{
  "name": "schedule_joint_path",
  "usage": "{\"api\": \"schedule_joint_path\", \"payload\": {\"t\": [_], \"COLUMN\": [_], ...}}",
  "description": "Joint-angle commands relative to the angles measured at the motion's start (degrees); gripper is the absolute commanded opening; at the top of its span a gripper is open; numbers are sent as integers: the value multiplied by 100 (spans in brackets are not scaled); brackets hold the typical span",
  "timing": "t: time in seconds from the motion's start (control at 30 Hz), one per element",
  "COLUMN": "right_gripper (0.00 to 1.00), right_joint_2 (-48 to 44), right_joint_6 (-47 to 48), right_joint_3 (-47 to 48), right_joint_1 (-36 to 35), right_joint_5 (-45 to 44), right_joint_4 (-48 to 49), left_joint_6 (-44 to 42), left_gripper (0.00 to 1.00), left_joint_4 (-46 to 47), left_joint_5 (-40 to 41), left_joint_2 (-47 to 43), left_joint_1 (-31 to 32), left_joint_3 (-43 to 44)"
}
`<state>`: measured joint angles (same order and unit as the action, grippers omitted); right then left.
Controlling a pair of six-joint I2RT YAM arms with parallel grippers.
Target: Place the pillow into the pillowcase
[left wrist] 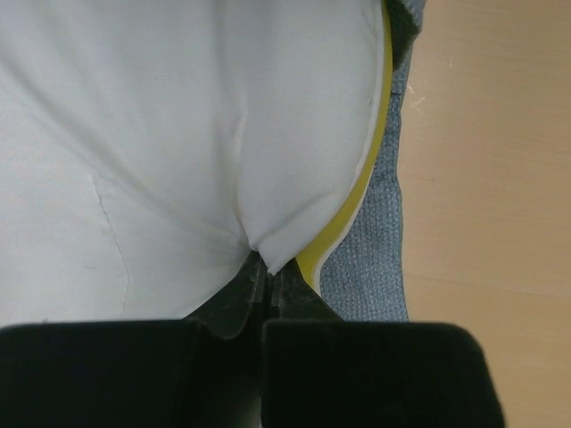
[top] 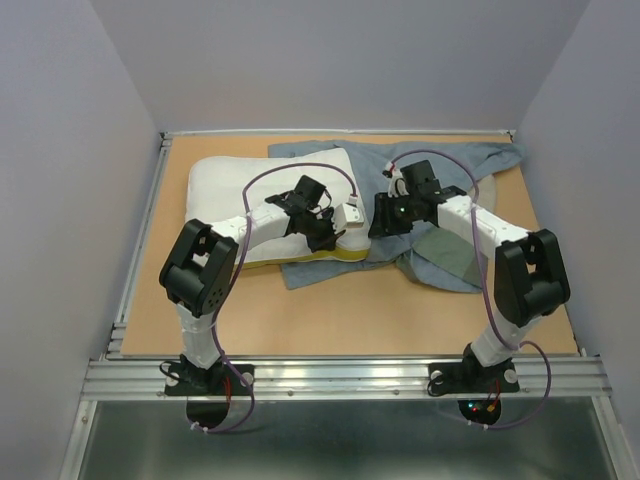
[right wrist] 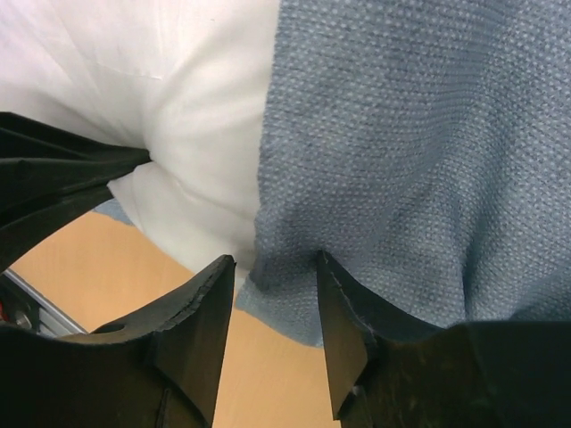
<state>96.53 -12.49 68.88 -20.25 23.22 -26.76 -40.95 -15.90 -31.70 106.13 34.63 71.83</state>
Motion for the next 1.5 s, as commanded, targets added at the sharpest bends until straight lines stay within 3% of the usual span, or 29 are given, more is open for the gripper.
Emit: {"api": "schedule_joint_path", "payload": {"t": [0.0, 0.07, 0.1, 0.17, 0.47, 0.57, 0.6, 0.67, 0.87, 1.0, 1.13, 1.27, 1.4, 1.47], "right_gripper": [45, 35, 19, 1, 1, 7, 15, 16, 1, 1, 1, 0, 0, 1], "right_joint_2": [251, 331, 349, 305, -117, -135, -135, -117, -47, -55, -99, -73, -126, -266], "right_joint_6": [-87, -104, -122, -279, -491, -342, -289, -175, -34, -34, -594, -1018, -1413, -1712], "right_joint_3": [310, 336, 362, 450, 899, 899, 890, 873, 846, 908, 829, 1064, 1276, 1277], "right_joint_1": [-23, -23, -23, -23, -242, -243, -243, -243, -243, -243, -243, -295, -435, -593], "right_joint_5": [-55, -46, -20, 76, 543, 447, 394, 297, -19, 418, 1358, 1597, 1975, 2185], "right_joint_4": [163, 163, 154, 163, -136, -347, -408, -496, -611, -611, -182, 180, 294, 426], "left_joint_6": [201, 236, 315, 455, 1343, 1676, 1704, 1722, 1599, 1791, 3421, 5125, 6288, 6511], "left_gripper": [0, 0, 0, 0, 0, 0, 0, 0, 0, 0, 0, 0, 0, 0], "left_joint_4": [87, 105, 113, 149, 271, 395, 421, 439, 404, 587, 1491, 3011, 4390, 4648], "left_joint_5": [-275, -292, -336, -432, -978, -1215, -1233, -1216, -1154, -1416, -2137, -2481, -2507, -2403], "left_joint_2": [75, 92, 101, 110, 251, 294, 312, 312, 277, 242, 181, 22, -66, -66], "left_joint_1": [35, 35, 26, 26, -88, -193, -202, -220, -255, -299, -440, -440, -440, -440], "left_joint_3": [76, 120, 138, 191, 560, 648, 656, 648, 569, 569, 569, 481, 507, 507]}}
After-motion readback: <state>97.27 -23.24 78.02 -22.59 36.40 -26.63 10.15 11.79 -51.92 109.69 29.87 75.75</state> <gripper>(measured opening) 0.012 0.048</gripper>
